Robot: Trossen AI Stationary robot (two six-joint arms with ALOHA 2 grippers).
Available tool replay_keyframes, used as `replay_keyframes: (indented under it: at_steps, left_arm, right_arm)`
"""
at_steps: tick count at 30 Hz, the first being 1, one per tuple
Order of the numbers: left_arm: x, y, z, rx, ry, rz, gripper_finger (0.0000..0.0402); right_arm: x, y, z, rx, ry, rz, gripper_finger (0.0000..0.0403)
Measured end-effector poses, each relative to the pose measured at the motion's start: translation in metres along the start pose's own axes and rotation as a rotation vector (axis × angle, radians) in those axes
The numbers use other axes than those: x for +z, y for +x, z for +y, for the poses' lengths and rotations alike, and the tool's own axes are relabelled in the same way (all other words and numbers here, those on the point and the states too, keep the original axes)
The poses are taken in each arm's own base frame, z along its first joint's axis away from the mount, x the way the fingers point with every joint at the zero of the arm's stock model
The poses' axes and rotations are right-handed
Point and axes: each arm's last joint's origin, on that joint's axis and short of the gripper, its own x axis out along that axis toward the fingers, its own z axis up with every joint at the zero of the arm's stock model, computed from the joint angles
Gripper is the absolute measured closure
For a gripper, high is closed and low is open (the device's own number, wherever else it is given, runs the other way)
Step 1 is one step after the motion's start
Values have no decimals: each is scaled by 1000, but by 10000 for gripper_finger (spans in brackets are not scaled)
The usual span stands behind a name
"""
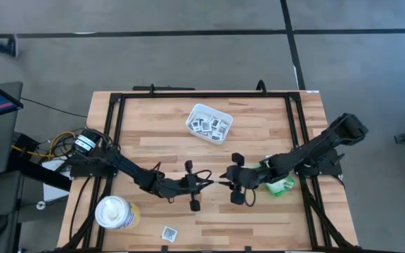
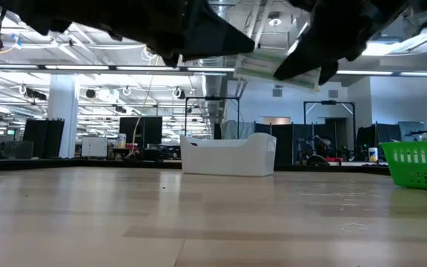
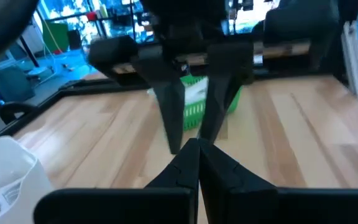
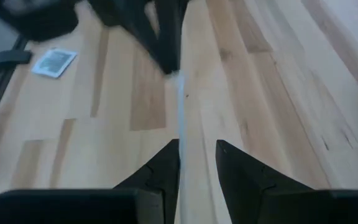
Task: Pick & Place First Aid Supplies
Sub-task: Put the bandage pack into the green bin
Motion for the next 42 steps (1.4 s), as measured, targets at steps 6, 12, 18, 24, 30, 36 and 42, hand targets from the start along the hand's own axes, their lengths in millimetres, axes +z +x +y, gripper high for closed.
replay_keyframes:
  at_steps: [6, 12, 18, 24, 30, 36, 42]
  left_arm:
    - [-4, 2, 0, 4, 10, 6, 398]
    - [-3, 2, 1, 6, 1, 4, 392]
    - [-3, 3, 2, 11, -9, 5, 387]
    - [-4, 3, 2, 10, -6, 10, 386]
    - [-5, 3, 2, 9, 0, 18, 386]
    - [-5, 3, 2, 10, -39, 19, 386]
    - [-5, 3, 2, 10, -44, 19, 385]
  right_arm:
    - [0, 9, -6, 58, 18, 34, 313]
    - [1, 7, -5, 109, -21, 49, 389]
    - [-2, 5, -2, 124, -32, 73, 398]
    - [-7, -23, -5, 80, -17, 238, 400]
    - [-22, -72, -12, -127, 103, 375, 398]
    - [-51, -111, -15, -340, 310, 478, 401]
    - [-72, -126, -10, -440, 479, 561, 393]
